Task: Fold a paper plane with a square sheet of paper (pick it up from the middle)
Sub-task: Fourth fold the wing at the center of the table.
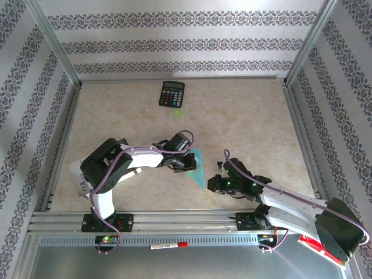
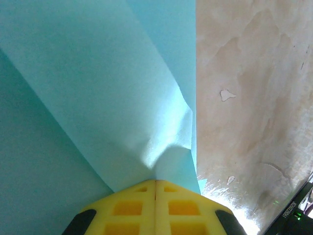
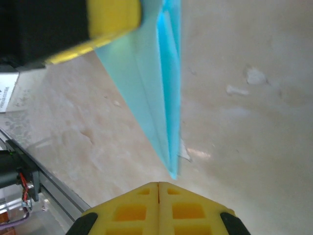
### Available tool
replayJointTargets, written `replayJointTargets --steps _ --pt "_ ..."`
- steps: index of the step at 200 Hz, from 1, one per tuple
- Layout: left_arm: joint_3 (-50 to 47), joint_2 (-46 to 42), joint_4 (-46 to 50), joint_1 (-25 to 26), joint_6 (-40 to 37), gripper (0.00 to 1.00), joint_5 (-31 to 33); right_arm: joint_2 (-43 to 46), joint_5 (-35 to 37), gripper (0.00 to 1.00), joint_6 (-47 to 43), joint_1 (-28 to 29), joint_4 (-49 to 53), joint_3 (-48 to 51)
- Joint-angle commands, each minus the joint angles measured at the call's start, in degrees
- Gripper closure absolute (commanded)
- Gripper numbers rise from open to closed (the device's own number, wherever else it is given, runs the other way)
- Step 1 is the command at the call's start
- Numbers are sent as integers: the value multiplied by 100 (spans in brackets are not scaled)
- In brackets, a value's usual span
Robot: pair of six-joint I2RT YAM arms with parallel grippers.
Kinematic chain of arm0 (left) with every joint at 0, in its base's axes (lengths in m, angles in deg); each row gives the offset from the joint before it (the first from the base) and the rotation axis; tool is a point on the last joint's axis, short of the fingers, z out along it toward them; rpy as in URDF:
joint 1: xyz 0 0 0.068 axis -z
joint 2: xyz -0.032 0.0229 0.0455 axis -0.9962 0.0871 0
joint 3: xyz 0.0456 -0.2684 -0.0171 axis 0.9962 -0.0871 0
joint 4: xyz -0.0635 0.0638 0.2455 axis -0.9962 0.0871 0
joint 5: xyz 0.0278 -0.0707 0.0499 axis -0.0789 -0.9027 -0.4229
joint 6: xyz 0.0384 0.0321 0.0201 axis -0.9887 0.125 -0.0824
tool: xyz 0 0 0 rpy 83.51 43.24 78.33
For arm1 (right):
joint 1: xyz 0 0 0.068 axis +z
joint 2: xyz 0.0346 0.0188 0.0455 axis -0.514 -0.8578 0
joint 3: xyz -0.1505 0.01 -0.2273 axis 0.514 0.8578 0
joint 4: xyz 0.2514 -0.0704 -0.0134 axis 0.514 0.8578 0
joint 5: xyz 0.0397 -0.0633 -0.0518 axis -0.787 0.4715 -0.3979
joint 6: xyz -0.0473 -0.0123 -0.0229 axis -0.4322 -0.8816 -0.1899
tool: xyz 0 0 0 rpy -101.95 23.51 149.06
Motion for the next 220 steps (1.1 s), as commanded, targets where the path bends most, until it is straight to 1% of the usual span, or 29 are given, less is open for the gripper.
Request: replayJointTargets --steps 1,33,67,84,140,160,191,220 --pt "-190 455 627 -102 -131 100 776 -490 -228 98 -273 -51 -223 -322" --pt "-195 456 611 -103 -112 100 766 -1443 -379 98 -568 -53 -467 -857" --pt "-201 447 609 -103 -119 100 765 -2143 -397 99 -823 -145 -629 -1053" --pt "-203 442 610 -97 -129 100 763 -2394 -435 99 -872 -231 -728 -980" --pt "-111 380 638 -103 -158 100 693 -2581 -440 100 -839 -349 -1003 -601" --pt "-21 262 653 -103 -149 96 606 -2546 -426 100 -761 -367 -1084 -472" --pt "61 -159 641 -95 -21 84 445 -2528 -393 100 -668 -373 -1192 -193" --pt "5 -527 702 48 123 82 432 -2570 -377 100 -650 -370 -1244 -145"
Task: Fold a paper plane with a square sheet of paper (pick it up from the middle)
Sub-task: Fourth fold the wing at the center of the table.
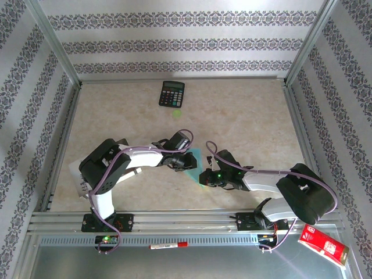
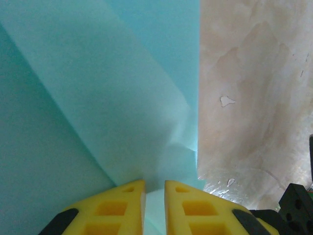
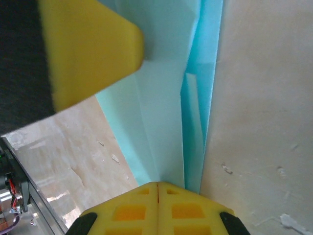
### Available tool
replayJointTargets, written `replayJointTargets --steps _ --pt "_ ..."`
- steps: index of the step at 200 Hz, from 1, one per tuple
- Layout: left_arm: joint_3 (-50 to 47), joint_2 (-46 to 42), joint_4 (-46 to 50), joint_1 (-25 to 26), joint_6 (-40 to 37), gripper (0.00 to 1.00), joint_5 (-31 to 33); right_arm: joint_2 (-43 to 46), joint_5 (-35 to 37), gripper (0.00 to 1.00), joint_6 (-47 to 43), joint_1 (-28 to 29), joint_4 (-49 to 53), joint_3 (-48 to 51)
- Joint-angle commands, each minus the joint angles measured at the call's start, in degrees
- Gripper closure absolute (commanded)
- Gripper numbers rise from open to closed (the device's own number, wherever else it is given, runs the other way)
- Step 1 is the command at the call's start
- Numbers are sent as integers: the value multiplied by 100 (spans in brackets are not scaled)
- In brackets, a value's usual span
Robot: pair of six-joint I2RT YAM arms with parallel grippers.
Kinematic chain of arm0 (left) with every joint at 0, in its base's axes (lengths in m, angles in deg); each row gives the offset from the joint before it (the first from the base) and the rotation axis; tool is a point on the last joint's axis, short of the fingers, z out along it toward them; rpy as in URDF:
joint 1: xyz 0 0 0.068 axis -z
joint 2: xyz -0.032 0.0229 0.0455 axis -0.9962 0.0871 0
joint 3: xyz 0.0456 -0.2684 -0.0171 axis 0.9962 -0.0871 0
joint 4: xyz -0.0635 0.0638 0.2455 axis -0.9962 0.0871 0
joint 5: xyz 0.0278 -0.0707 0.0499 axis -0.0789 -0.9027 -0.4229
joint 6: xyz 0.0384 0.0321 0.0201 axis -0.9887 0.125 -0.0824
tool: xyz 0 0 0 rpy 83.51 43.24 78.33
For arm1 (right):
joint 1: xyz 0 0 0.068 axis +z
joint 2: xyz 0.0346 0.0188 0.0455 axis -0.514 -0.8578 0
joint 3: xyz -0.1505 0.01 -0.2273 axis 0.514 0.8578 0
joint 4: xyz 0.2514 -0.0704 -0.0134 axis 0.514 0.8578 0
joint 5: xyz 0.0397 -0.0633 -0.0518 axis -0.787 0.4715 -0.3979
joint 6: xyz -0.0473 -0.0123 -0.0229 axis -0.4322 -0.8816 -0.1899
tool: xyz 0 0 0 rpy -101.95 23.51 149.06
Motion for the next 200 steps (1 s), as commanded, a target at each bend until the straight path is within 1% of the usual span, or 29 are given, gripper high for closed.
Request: replayJointTargets --steps 1,14,35,57,83,113,200 --pt "-74 -356 440 56 121 82 251 -162 238 100 41 -34 458 268" --pt "-178 -403 320 130 258 85 181 -185 239 100 37 -40 460 264" --pt "-283 -372 91 209 457 94 10 -219 249 100 32 -35 463 262" --pt "-282 -331 -32 320 538 100 -48 -265 259 100 24 -37 481 259" --pt "-300 -219 -303 413 713 100 -236 -321 257 100 24 -39 469 250" --pt "-310 -167 -454 468 788 100 -258 -359 264 100 24 -37 466 276" --pt "-298 244 -404 435 797 100 -189 -387 280 100 100 -27 690 320"
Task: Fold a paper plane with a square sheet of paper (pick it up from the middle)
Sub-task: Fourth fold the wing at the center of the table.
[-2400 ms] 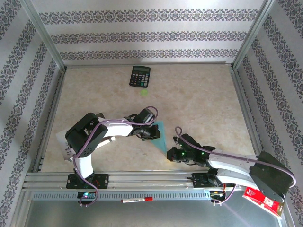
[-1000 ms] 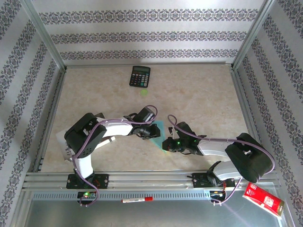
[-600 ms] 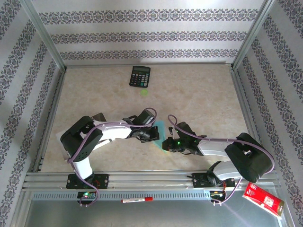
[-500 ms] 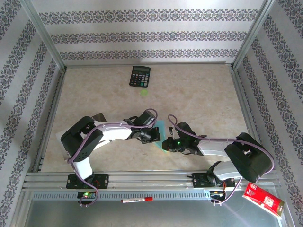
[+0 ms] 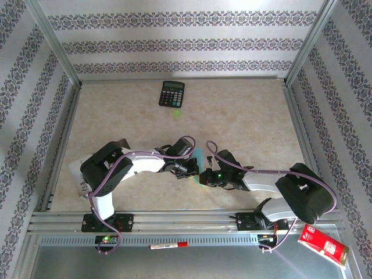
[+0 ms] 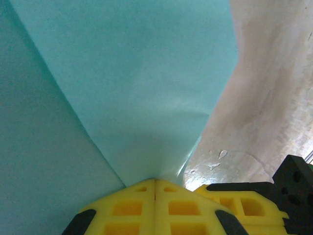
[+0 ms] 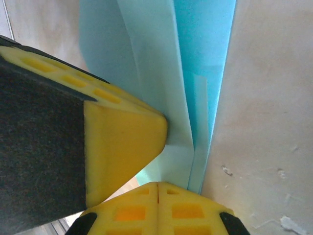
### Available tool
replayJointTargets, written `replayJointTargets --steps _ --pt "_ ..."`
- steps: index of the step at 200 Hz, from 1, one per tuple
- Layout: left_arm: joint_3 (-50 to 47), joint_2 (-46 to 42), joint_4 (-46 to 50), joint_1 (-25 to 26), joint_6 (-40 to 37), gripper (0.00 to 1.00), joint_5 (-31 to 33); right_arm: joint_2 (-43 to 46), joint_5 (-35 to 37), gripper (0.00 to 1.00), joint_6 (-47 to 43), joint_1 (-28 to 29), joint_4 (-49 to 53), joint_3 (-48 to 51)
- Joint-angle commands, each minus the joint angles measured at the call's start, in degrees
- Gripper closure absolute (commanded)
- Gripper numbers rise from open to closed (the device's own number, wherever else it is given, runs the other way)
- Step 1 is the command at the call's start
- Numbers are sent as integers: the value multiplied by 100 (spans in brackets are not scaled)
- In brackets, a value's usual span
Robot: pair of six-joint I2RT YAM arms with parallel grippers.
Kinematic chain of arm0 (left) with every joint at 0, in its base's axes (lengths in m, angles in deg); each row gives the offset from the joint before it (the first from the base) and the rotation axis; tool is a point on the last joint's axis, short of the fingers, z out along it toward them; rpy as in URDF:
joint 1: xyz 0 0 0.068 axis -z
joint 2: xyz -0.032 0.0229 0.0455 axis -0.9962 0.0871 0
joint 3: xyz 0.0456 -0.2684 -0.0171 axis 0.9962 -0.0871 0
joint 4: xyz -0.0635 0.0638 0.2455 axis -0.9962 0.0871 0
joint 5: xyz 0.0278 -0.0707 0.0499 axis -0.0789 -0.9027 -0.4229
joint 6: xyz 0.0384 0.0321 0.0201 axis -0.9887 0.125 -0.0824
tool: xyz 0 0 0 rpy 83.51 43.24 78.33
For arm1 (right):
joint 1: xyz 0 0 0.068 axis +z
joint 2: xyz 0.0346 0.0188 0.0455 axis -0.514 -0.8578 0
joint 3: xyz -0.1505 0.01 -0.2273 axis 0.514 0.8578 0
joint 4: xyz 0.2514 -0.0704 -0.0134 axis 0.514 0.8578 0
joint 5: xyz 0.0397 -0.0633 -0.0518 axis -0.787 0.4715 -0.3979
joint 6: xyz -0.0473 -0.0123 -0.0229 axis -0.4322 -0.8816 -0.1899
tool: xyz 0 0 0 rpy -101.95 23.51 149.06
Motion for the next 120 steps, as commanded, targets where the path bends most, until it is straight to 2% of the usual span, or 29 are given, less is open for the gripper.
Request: replayJointTargets --steps 1,58,120 --pt "-64 199 -24 17 45 100 59 -315 368 100 69 8 800 301" --pt "37 224 197 -254 -221 100 115 -179 386 100 41 20 1348 397" --pt "290 379 433 -657 -555 100 57 -184 405 100 19 22 1415 439"
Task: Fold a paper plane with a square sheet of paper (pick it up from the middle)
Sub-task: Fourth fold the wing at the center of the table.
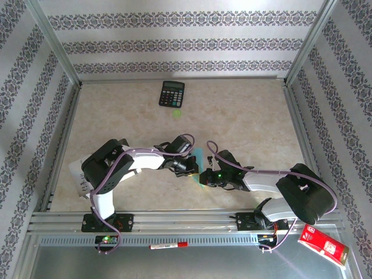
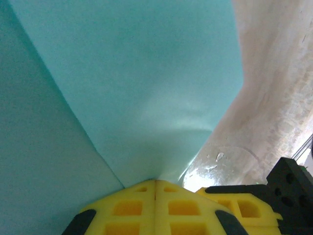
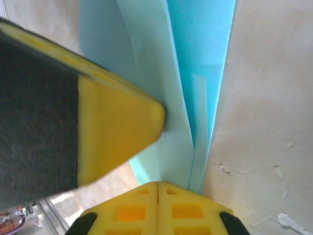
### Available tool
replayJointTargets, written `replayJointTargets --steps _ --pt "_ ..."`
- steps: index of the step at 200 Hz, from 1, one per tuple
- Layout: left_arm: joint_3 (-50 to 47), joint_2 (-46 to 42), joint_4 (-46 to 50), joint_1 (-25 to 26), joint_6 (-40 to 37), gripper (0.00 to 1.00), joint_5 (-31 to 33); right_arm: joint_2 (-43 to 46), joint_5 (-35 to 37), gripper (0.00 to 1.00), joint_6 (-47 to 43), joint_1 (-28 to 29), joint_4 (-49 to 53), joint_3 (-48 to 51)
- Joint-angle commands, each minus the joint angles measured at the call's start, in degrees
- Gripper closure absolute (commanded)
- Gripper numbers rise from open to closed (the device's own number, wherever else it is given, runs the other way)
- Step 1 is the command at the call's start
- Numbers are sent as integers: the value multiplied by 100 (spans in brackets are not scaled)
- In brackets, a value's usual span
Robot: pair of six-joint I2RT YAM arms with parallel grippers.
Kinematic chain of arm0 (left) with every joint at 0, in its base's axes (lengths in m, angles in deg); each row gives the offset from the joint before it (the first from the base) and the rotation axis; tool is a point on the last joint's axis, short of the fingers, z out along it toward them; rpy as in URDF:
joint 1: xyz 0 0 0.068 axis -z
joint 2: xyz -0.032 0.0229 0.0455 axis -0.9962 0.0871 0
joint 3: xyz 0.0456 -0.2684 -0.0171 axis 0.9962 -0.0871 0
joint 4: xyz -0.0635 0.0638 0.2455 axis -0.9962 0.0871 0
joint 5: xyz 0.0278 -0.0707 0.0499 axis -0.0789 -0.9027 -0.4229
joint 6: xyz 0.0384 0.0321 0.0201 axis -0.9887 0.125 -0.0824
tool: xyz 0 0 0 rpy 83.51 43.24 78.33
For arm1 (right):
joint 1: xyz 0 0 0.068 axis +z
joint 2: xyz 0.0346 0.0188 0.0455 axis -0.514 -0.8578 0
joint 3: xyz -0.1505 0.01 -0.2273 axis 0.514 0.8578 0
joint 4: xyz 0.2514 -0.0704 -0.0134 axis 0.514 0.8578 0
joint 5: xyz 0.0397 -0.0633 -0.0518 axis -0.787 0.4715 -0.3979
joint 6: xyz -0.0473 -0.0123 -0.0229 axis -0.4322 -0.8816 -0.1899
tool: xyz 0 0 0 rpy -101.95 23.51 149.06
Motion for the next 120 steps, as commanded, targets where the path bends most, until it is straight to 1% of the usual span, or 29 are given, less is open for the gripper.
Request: replayJointTargets --steps 1,57,120 --pt "161 240 361 -351 -289 100 460 -243 365 100 -60 22 1356 411" --pt "402 481 467 -766 -561 100 354 -186 394 100 -75 23 1429 396" --pt "711 825 449 -1395 -810 100 125 -144 426 100 -93 24 1504 383"
